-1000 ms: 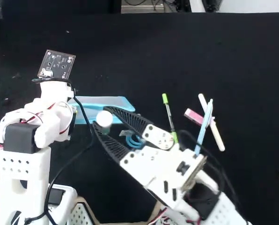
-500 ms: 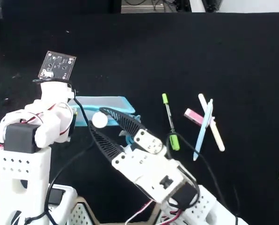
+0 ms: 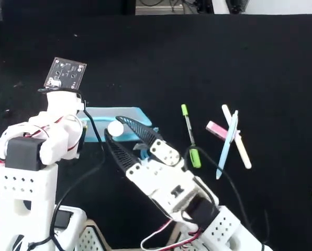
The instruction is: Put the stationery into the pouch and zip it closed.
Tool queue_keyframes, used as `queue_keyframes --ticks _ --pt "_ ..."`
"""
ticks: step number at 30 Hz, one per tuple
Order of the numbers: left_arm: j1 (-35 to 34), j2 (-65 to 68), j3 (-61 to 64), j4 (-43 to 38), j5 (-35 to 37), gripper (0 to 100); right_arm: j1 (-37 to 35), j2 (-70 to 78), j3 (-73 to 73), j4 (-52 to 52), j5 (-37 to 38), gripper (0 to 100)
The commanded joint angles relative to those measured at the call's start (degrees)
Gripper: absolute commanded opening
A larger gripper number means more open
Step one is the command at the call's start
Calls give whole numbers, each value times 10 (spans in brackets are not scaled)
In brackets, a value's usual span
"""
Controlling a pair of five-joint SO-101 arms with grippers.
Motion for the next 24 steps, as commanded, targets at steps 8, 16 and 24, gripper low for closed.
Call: queue_keyframes --ticks 8,16,24 --pt "5 4 6 3 -3 30 -7 -5 -145 240 3 139" --pt "4 4 7 3 -3 30 50 -5 -382 482 6 100" --pt "4 4 10 1 -3 30 316 -4 -435 656 3 101"
